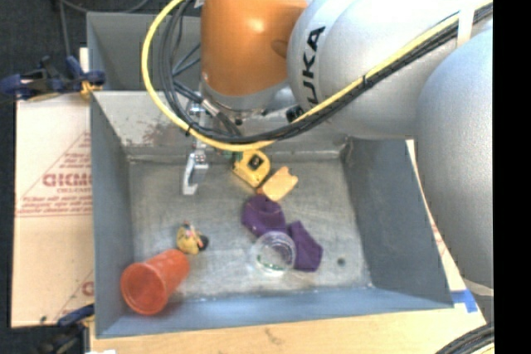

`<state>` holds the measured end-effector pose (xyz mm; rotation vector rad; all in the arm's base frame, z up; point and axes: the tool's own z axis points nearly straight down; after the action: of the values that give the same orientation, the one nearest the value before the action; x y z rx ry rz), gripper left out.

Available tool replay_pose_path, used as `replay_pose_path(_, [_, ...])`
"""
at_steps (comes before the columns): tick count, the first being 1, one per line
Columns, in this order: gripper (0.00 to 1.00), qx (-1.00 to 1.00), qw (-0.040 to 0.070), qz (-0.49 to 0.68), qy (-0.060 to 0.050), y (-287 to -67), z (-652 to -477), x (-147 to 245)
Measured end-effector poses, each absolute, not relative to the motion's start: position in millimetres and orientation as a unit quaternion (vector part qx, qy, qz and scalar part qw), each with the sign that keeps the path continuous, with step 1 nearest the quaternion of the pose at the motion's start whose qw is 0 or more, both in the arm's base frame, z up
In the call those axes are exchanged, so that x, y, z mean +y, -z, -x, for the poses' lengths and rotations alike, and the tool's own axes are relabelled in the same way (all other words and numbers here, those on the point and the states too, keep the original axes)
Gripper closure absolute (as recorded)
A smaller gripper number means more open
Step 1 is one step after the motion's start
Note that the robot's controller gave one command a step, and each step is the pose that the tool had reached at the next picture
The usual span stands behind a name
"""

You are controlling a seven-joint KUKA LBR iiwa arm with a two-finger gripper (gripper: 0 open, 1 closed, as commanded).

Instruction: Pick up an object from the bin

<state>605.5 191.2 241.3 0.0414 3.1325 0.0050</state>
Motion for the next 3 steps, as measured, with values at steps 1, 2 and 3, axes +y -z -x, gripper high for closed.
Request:
replay_pose_path(1, [0.00,0.999,0.003,-0.047,-0.001,-184.1,-548.1,188.9])
replay_pose_path(2, [0.00,1.000,-0.001,-0.026,-0.001,-163.9,-529.5,184.5])
replay_pose_path(3, [0.00,1.000,-0.001,0.030,0.002,-150.8,-545.5,147.8])
